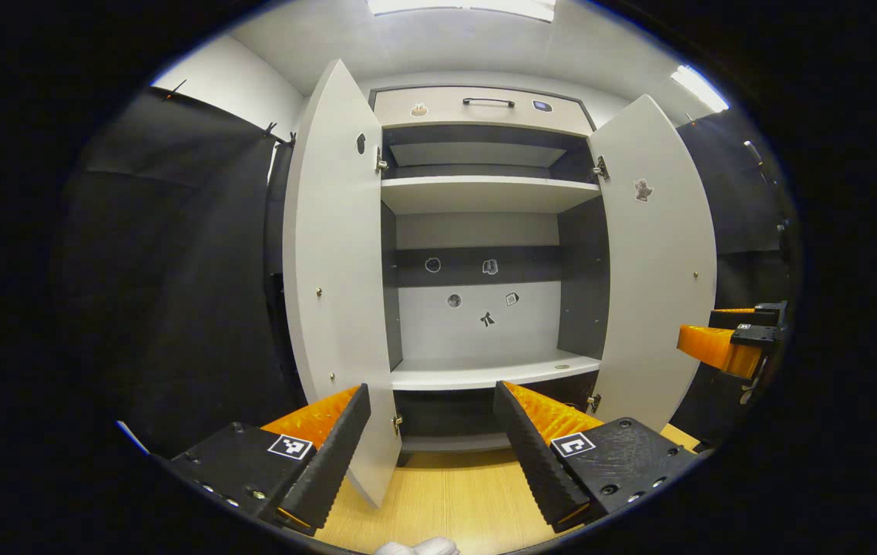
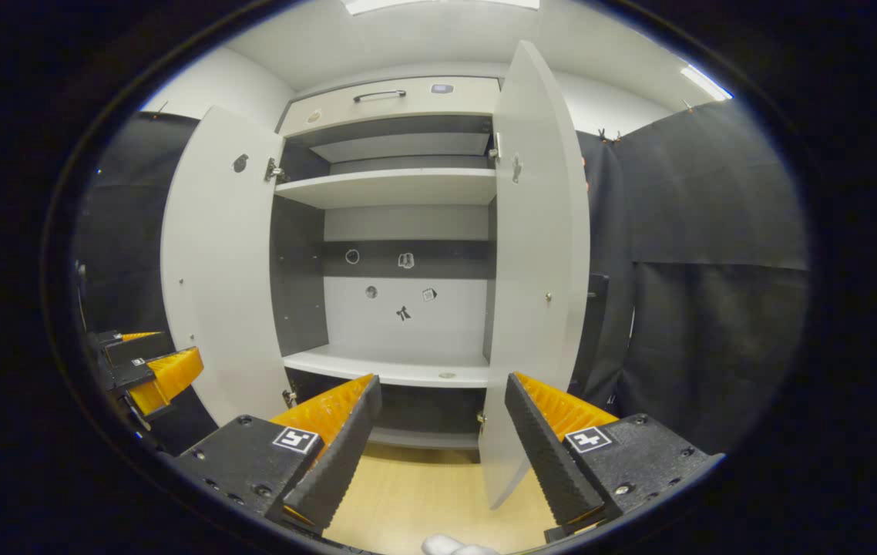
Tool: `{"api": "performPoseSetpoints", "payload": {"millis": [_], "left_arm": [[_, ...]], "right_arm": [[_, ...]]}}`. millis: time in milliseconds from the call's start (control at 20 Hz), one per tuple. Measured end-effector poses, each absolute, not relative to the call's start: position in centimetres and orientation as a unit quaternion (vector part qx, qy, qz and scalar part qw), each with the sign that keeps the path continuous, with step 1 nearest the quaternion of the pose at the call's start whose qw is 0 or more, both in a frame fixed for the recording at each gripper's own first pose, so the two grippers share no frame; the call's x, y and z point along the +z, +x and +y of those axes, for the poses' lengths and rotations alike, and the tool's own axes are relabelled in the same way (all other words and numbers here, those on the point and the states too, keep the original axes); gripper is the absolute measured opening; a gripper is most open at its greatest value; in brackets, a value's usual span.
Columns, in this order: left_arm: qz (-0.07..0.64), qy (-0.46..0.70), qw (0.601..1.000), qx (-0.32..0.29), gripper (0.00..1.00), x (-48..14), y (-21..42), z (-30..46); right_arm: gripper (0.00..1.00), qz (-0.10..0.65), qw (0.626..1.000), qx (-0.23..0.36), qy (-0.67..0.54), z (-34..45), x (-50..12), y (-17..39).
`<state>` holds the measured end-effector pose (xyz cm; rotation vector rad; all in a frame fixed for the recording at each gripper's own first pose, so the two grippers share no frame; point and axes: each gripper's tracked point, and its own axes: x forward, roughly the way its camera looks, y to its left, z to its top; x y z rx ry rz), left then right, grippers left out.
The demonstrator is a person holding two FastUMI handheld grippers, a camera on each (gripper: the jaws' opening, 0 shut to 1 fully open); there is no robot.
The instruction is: Open the right door of the double-door shoe cabinet with the right hand, and open the left door with the left hand.
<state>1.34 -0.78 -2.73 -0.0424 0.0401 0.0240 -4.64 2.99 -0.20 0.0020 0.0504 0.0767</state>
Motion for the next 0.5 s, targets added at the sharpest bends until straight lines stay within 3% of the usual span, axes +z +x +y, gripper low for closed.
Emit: {"api": "performPoseSetpoints", "payload": {"millis": [500], "left_arm": [[0.011, -0.011, 1.000, 0.003, 0.96, -1.98, 1.53, -1.38]], "right_arm": [[1.00, 0.020, 0.999, 0.035, 0.002, 2.75, 0.24, -4.84]]}}
